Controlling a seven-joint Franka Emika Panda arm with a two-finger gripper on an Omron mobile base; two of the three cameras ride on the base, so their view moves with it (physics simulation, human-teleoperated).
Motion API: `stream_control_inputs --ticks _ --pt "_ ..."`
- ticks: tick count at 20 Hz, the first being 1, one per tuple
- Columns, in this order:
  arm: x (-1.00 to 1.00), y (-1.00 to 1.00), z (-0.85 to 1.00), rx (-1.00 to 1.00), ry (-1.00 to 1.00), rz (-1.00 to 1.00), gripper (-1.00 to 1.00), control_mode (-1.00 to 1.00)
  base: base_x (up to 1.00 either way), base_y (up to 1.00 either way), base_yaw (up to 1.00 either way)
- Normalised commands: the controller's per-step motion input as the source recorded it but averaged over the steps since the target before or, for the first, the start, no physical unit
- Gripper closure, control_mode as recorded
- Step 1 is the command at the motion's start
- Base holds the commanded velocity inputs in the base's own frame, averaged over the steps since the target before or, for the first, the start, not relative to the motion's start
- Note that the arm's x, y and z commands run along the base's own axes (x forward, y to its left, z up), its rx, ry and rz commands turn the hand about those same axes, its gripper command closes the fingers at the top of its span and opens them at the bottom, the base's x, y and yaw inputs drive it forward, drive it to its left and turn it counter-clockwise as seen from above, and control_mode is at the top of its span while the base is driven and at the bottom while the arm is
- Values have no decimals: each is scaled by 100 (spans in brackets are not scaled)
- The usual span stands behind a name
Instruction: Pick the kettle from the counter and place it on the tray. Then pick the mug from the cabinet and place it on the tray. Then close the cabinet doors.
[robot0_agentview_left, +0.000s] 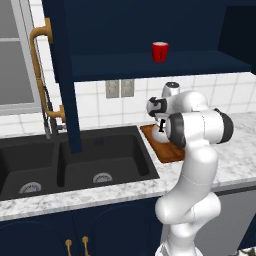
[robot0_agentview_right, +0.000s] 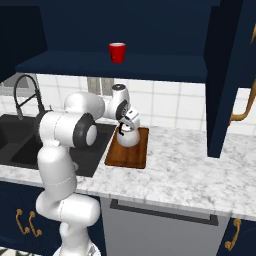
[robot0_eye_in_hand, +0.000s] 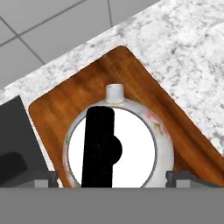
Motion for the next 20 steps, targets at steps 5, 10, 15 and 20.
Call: stream_control_inputs --ticks 5,10,15,20 --pt "-25 16 2 -1 -11 0 -100 -100 0 0 0" --pt "-38 20 5 -5 -9 0 -100 -100 0 0 0" --pt "-54 13 26 -6 -5 0 -100 -100 0 0 0" --pt "-63 17 29 -3 -6 0 -100 -100 0 0 0"
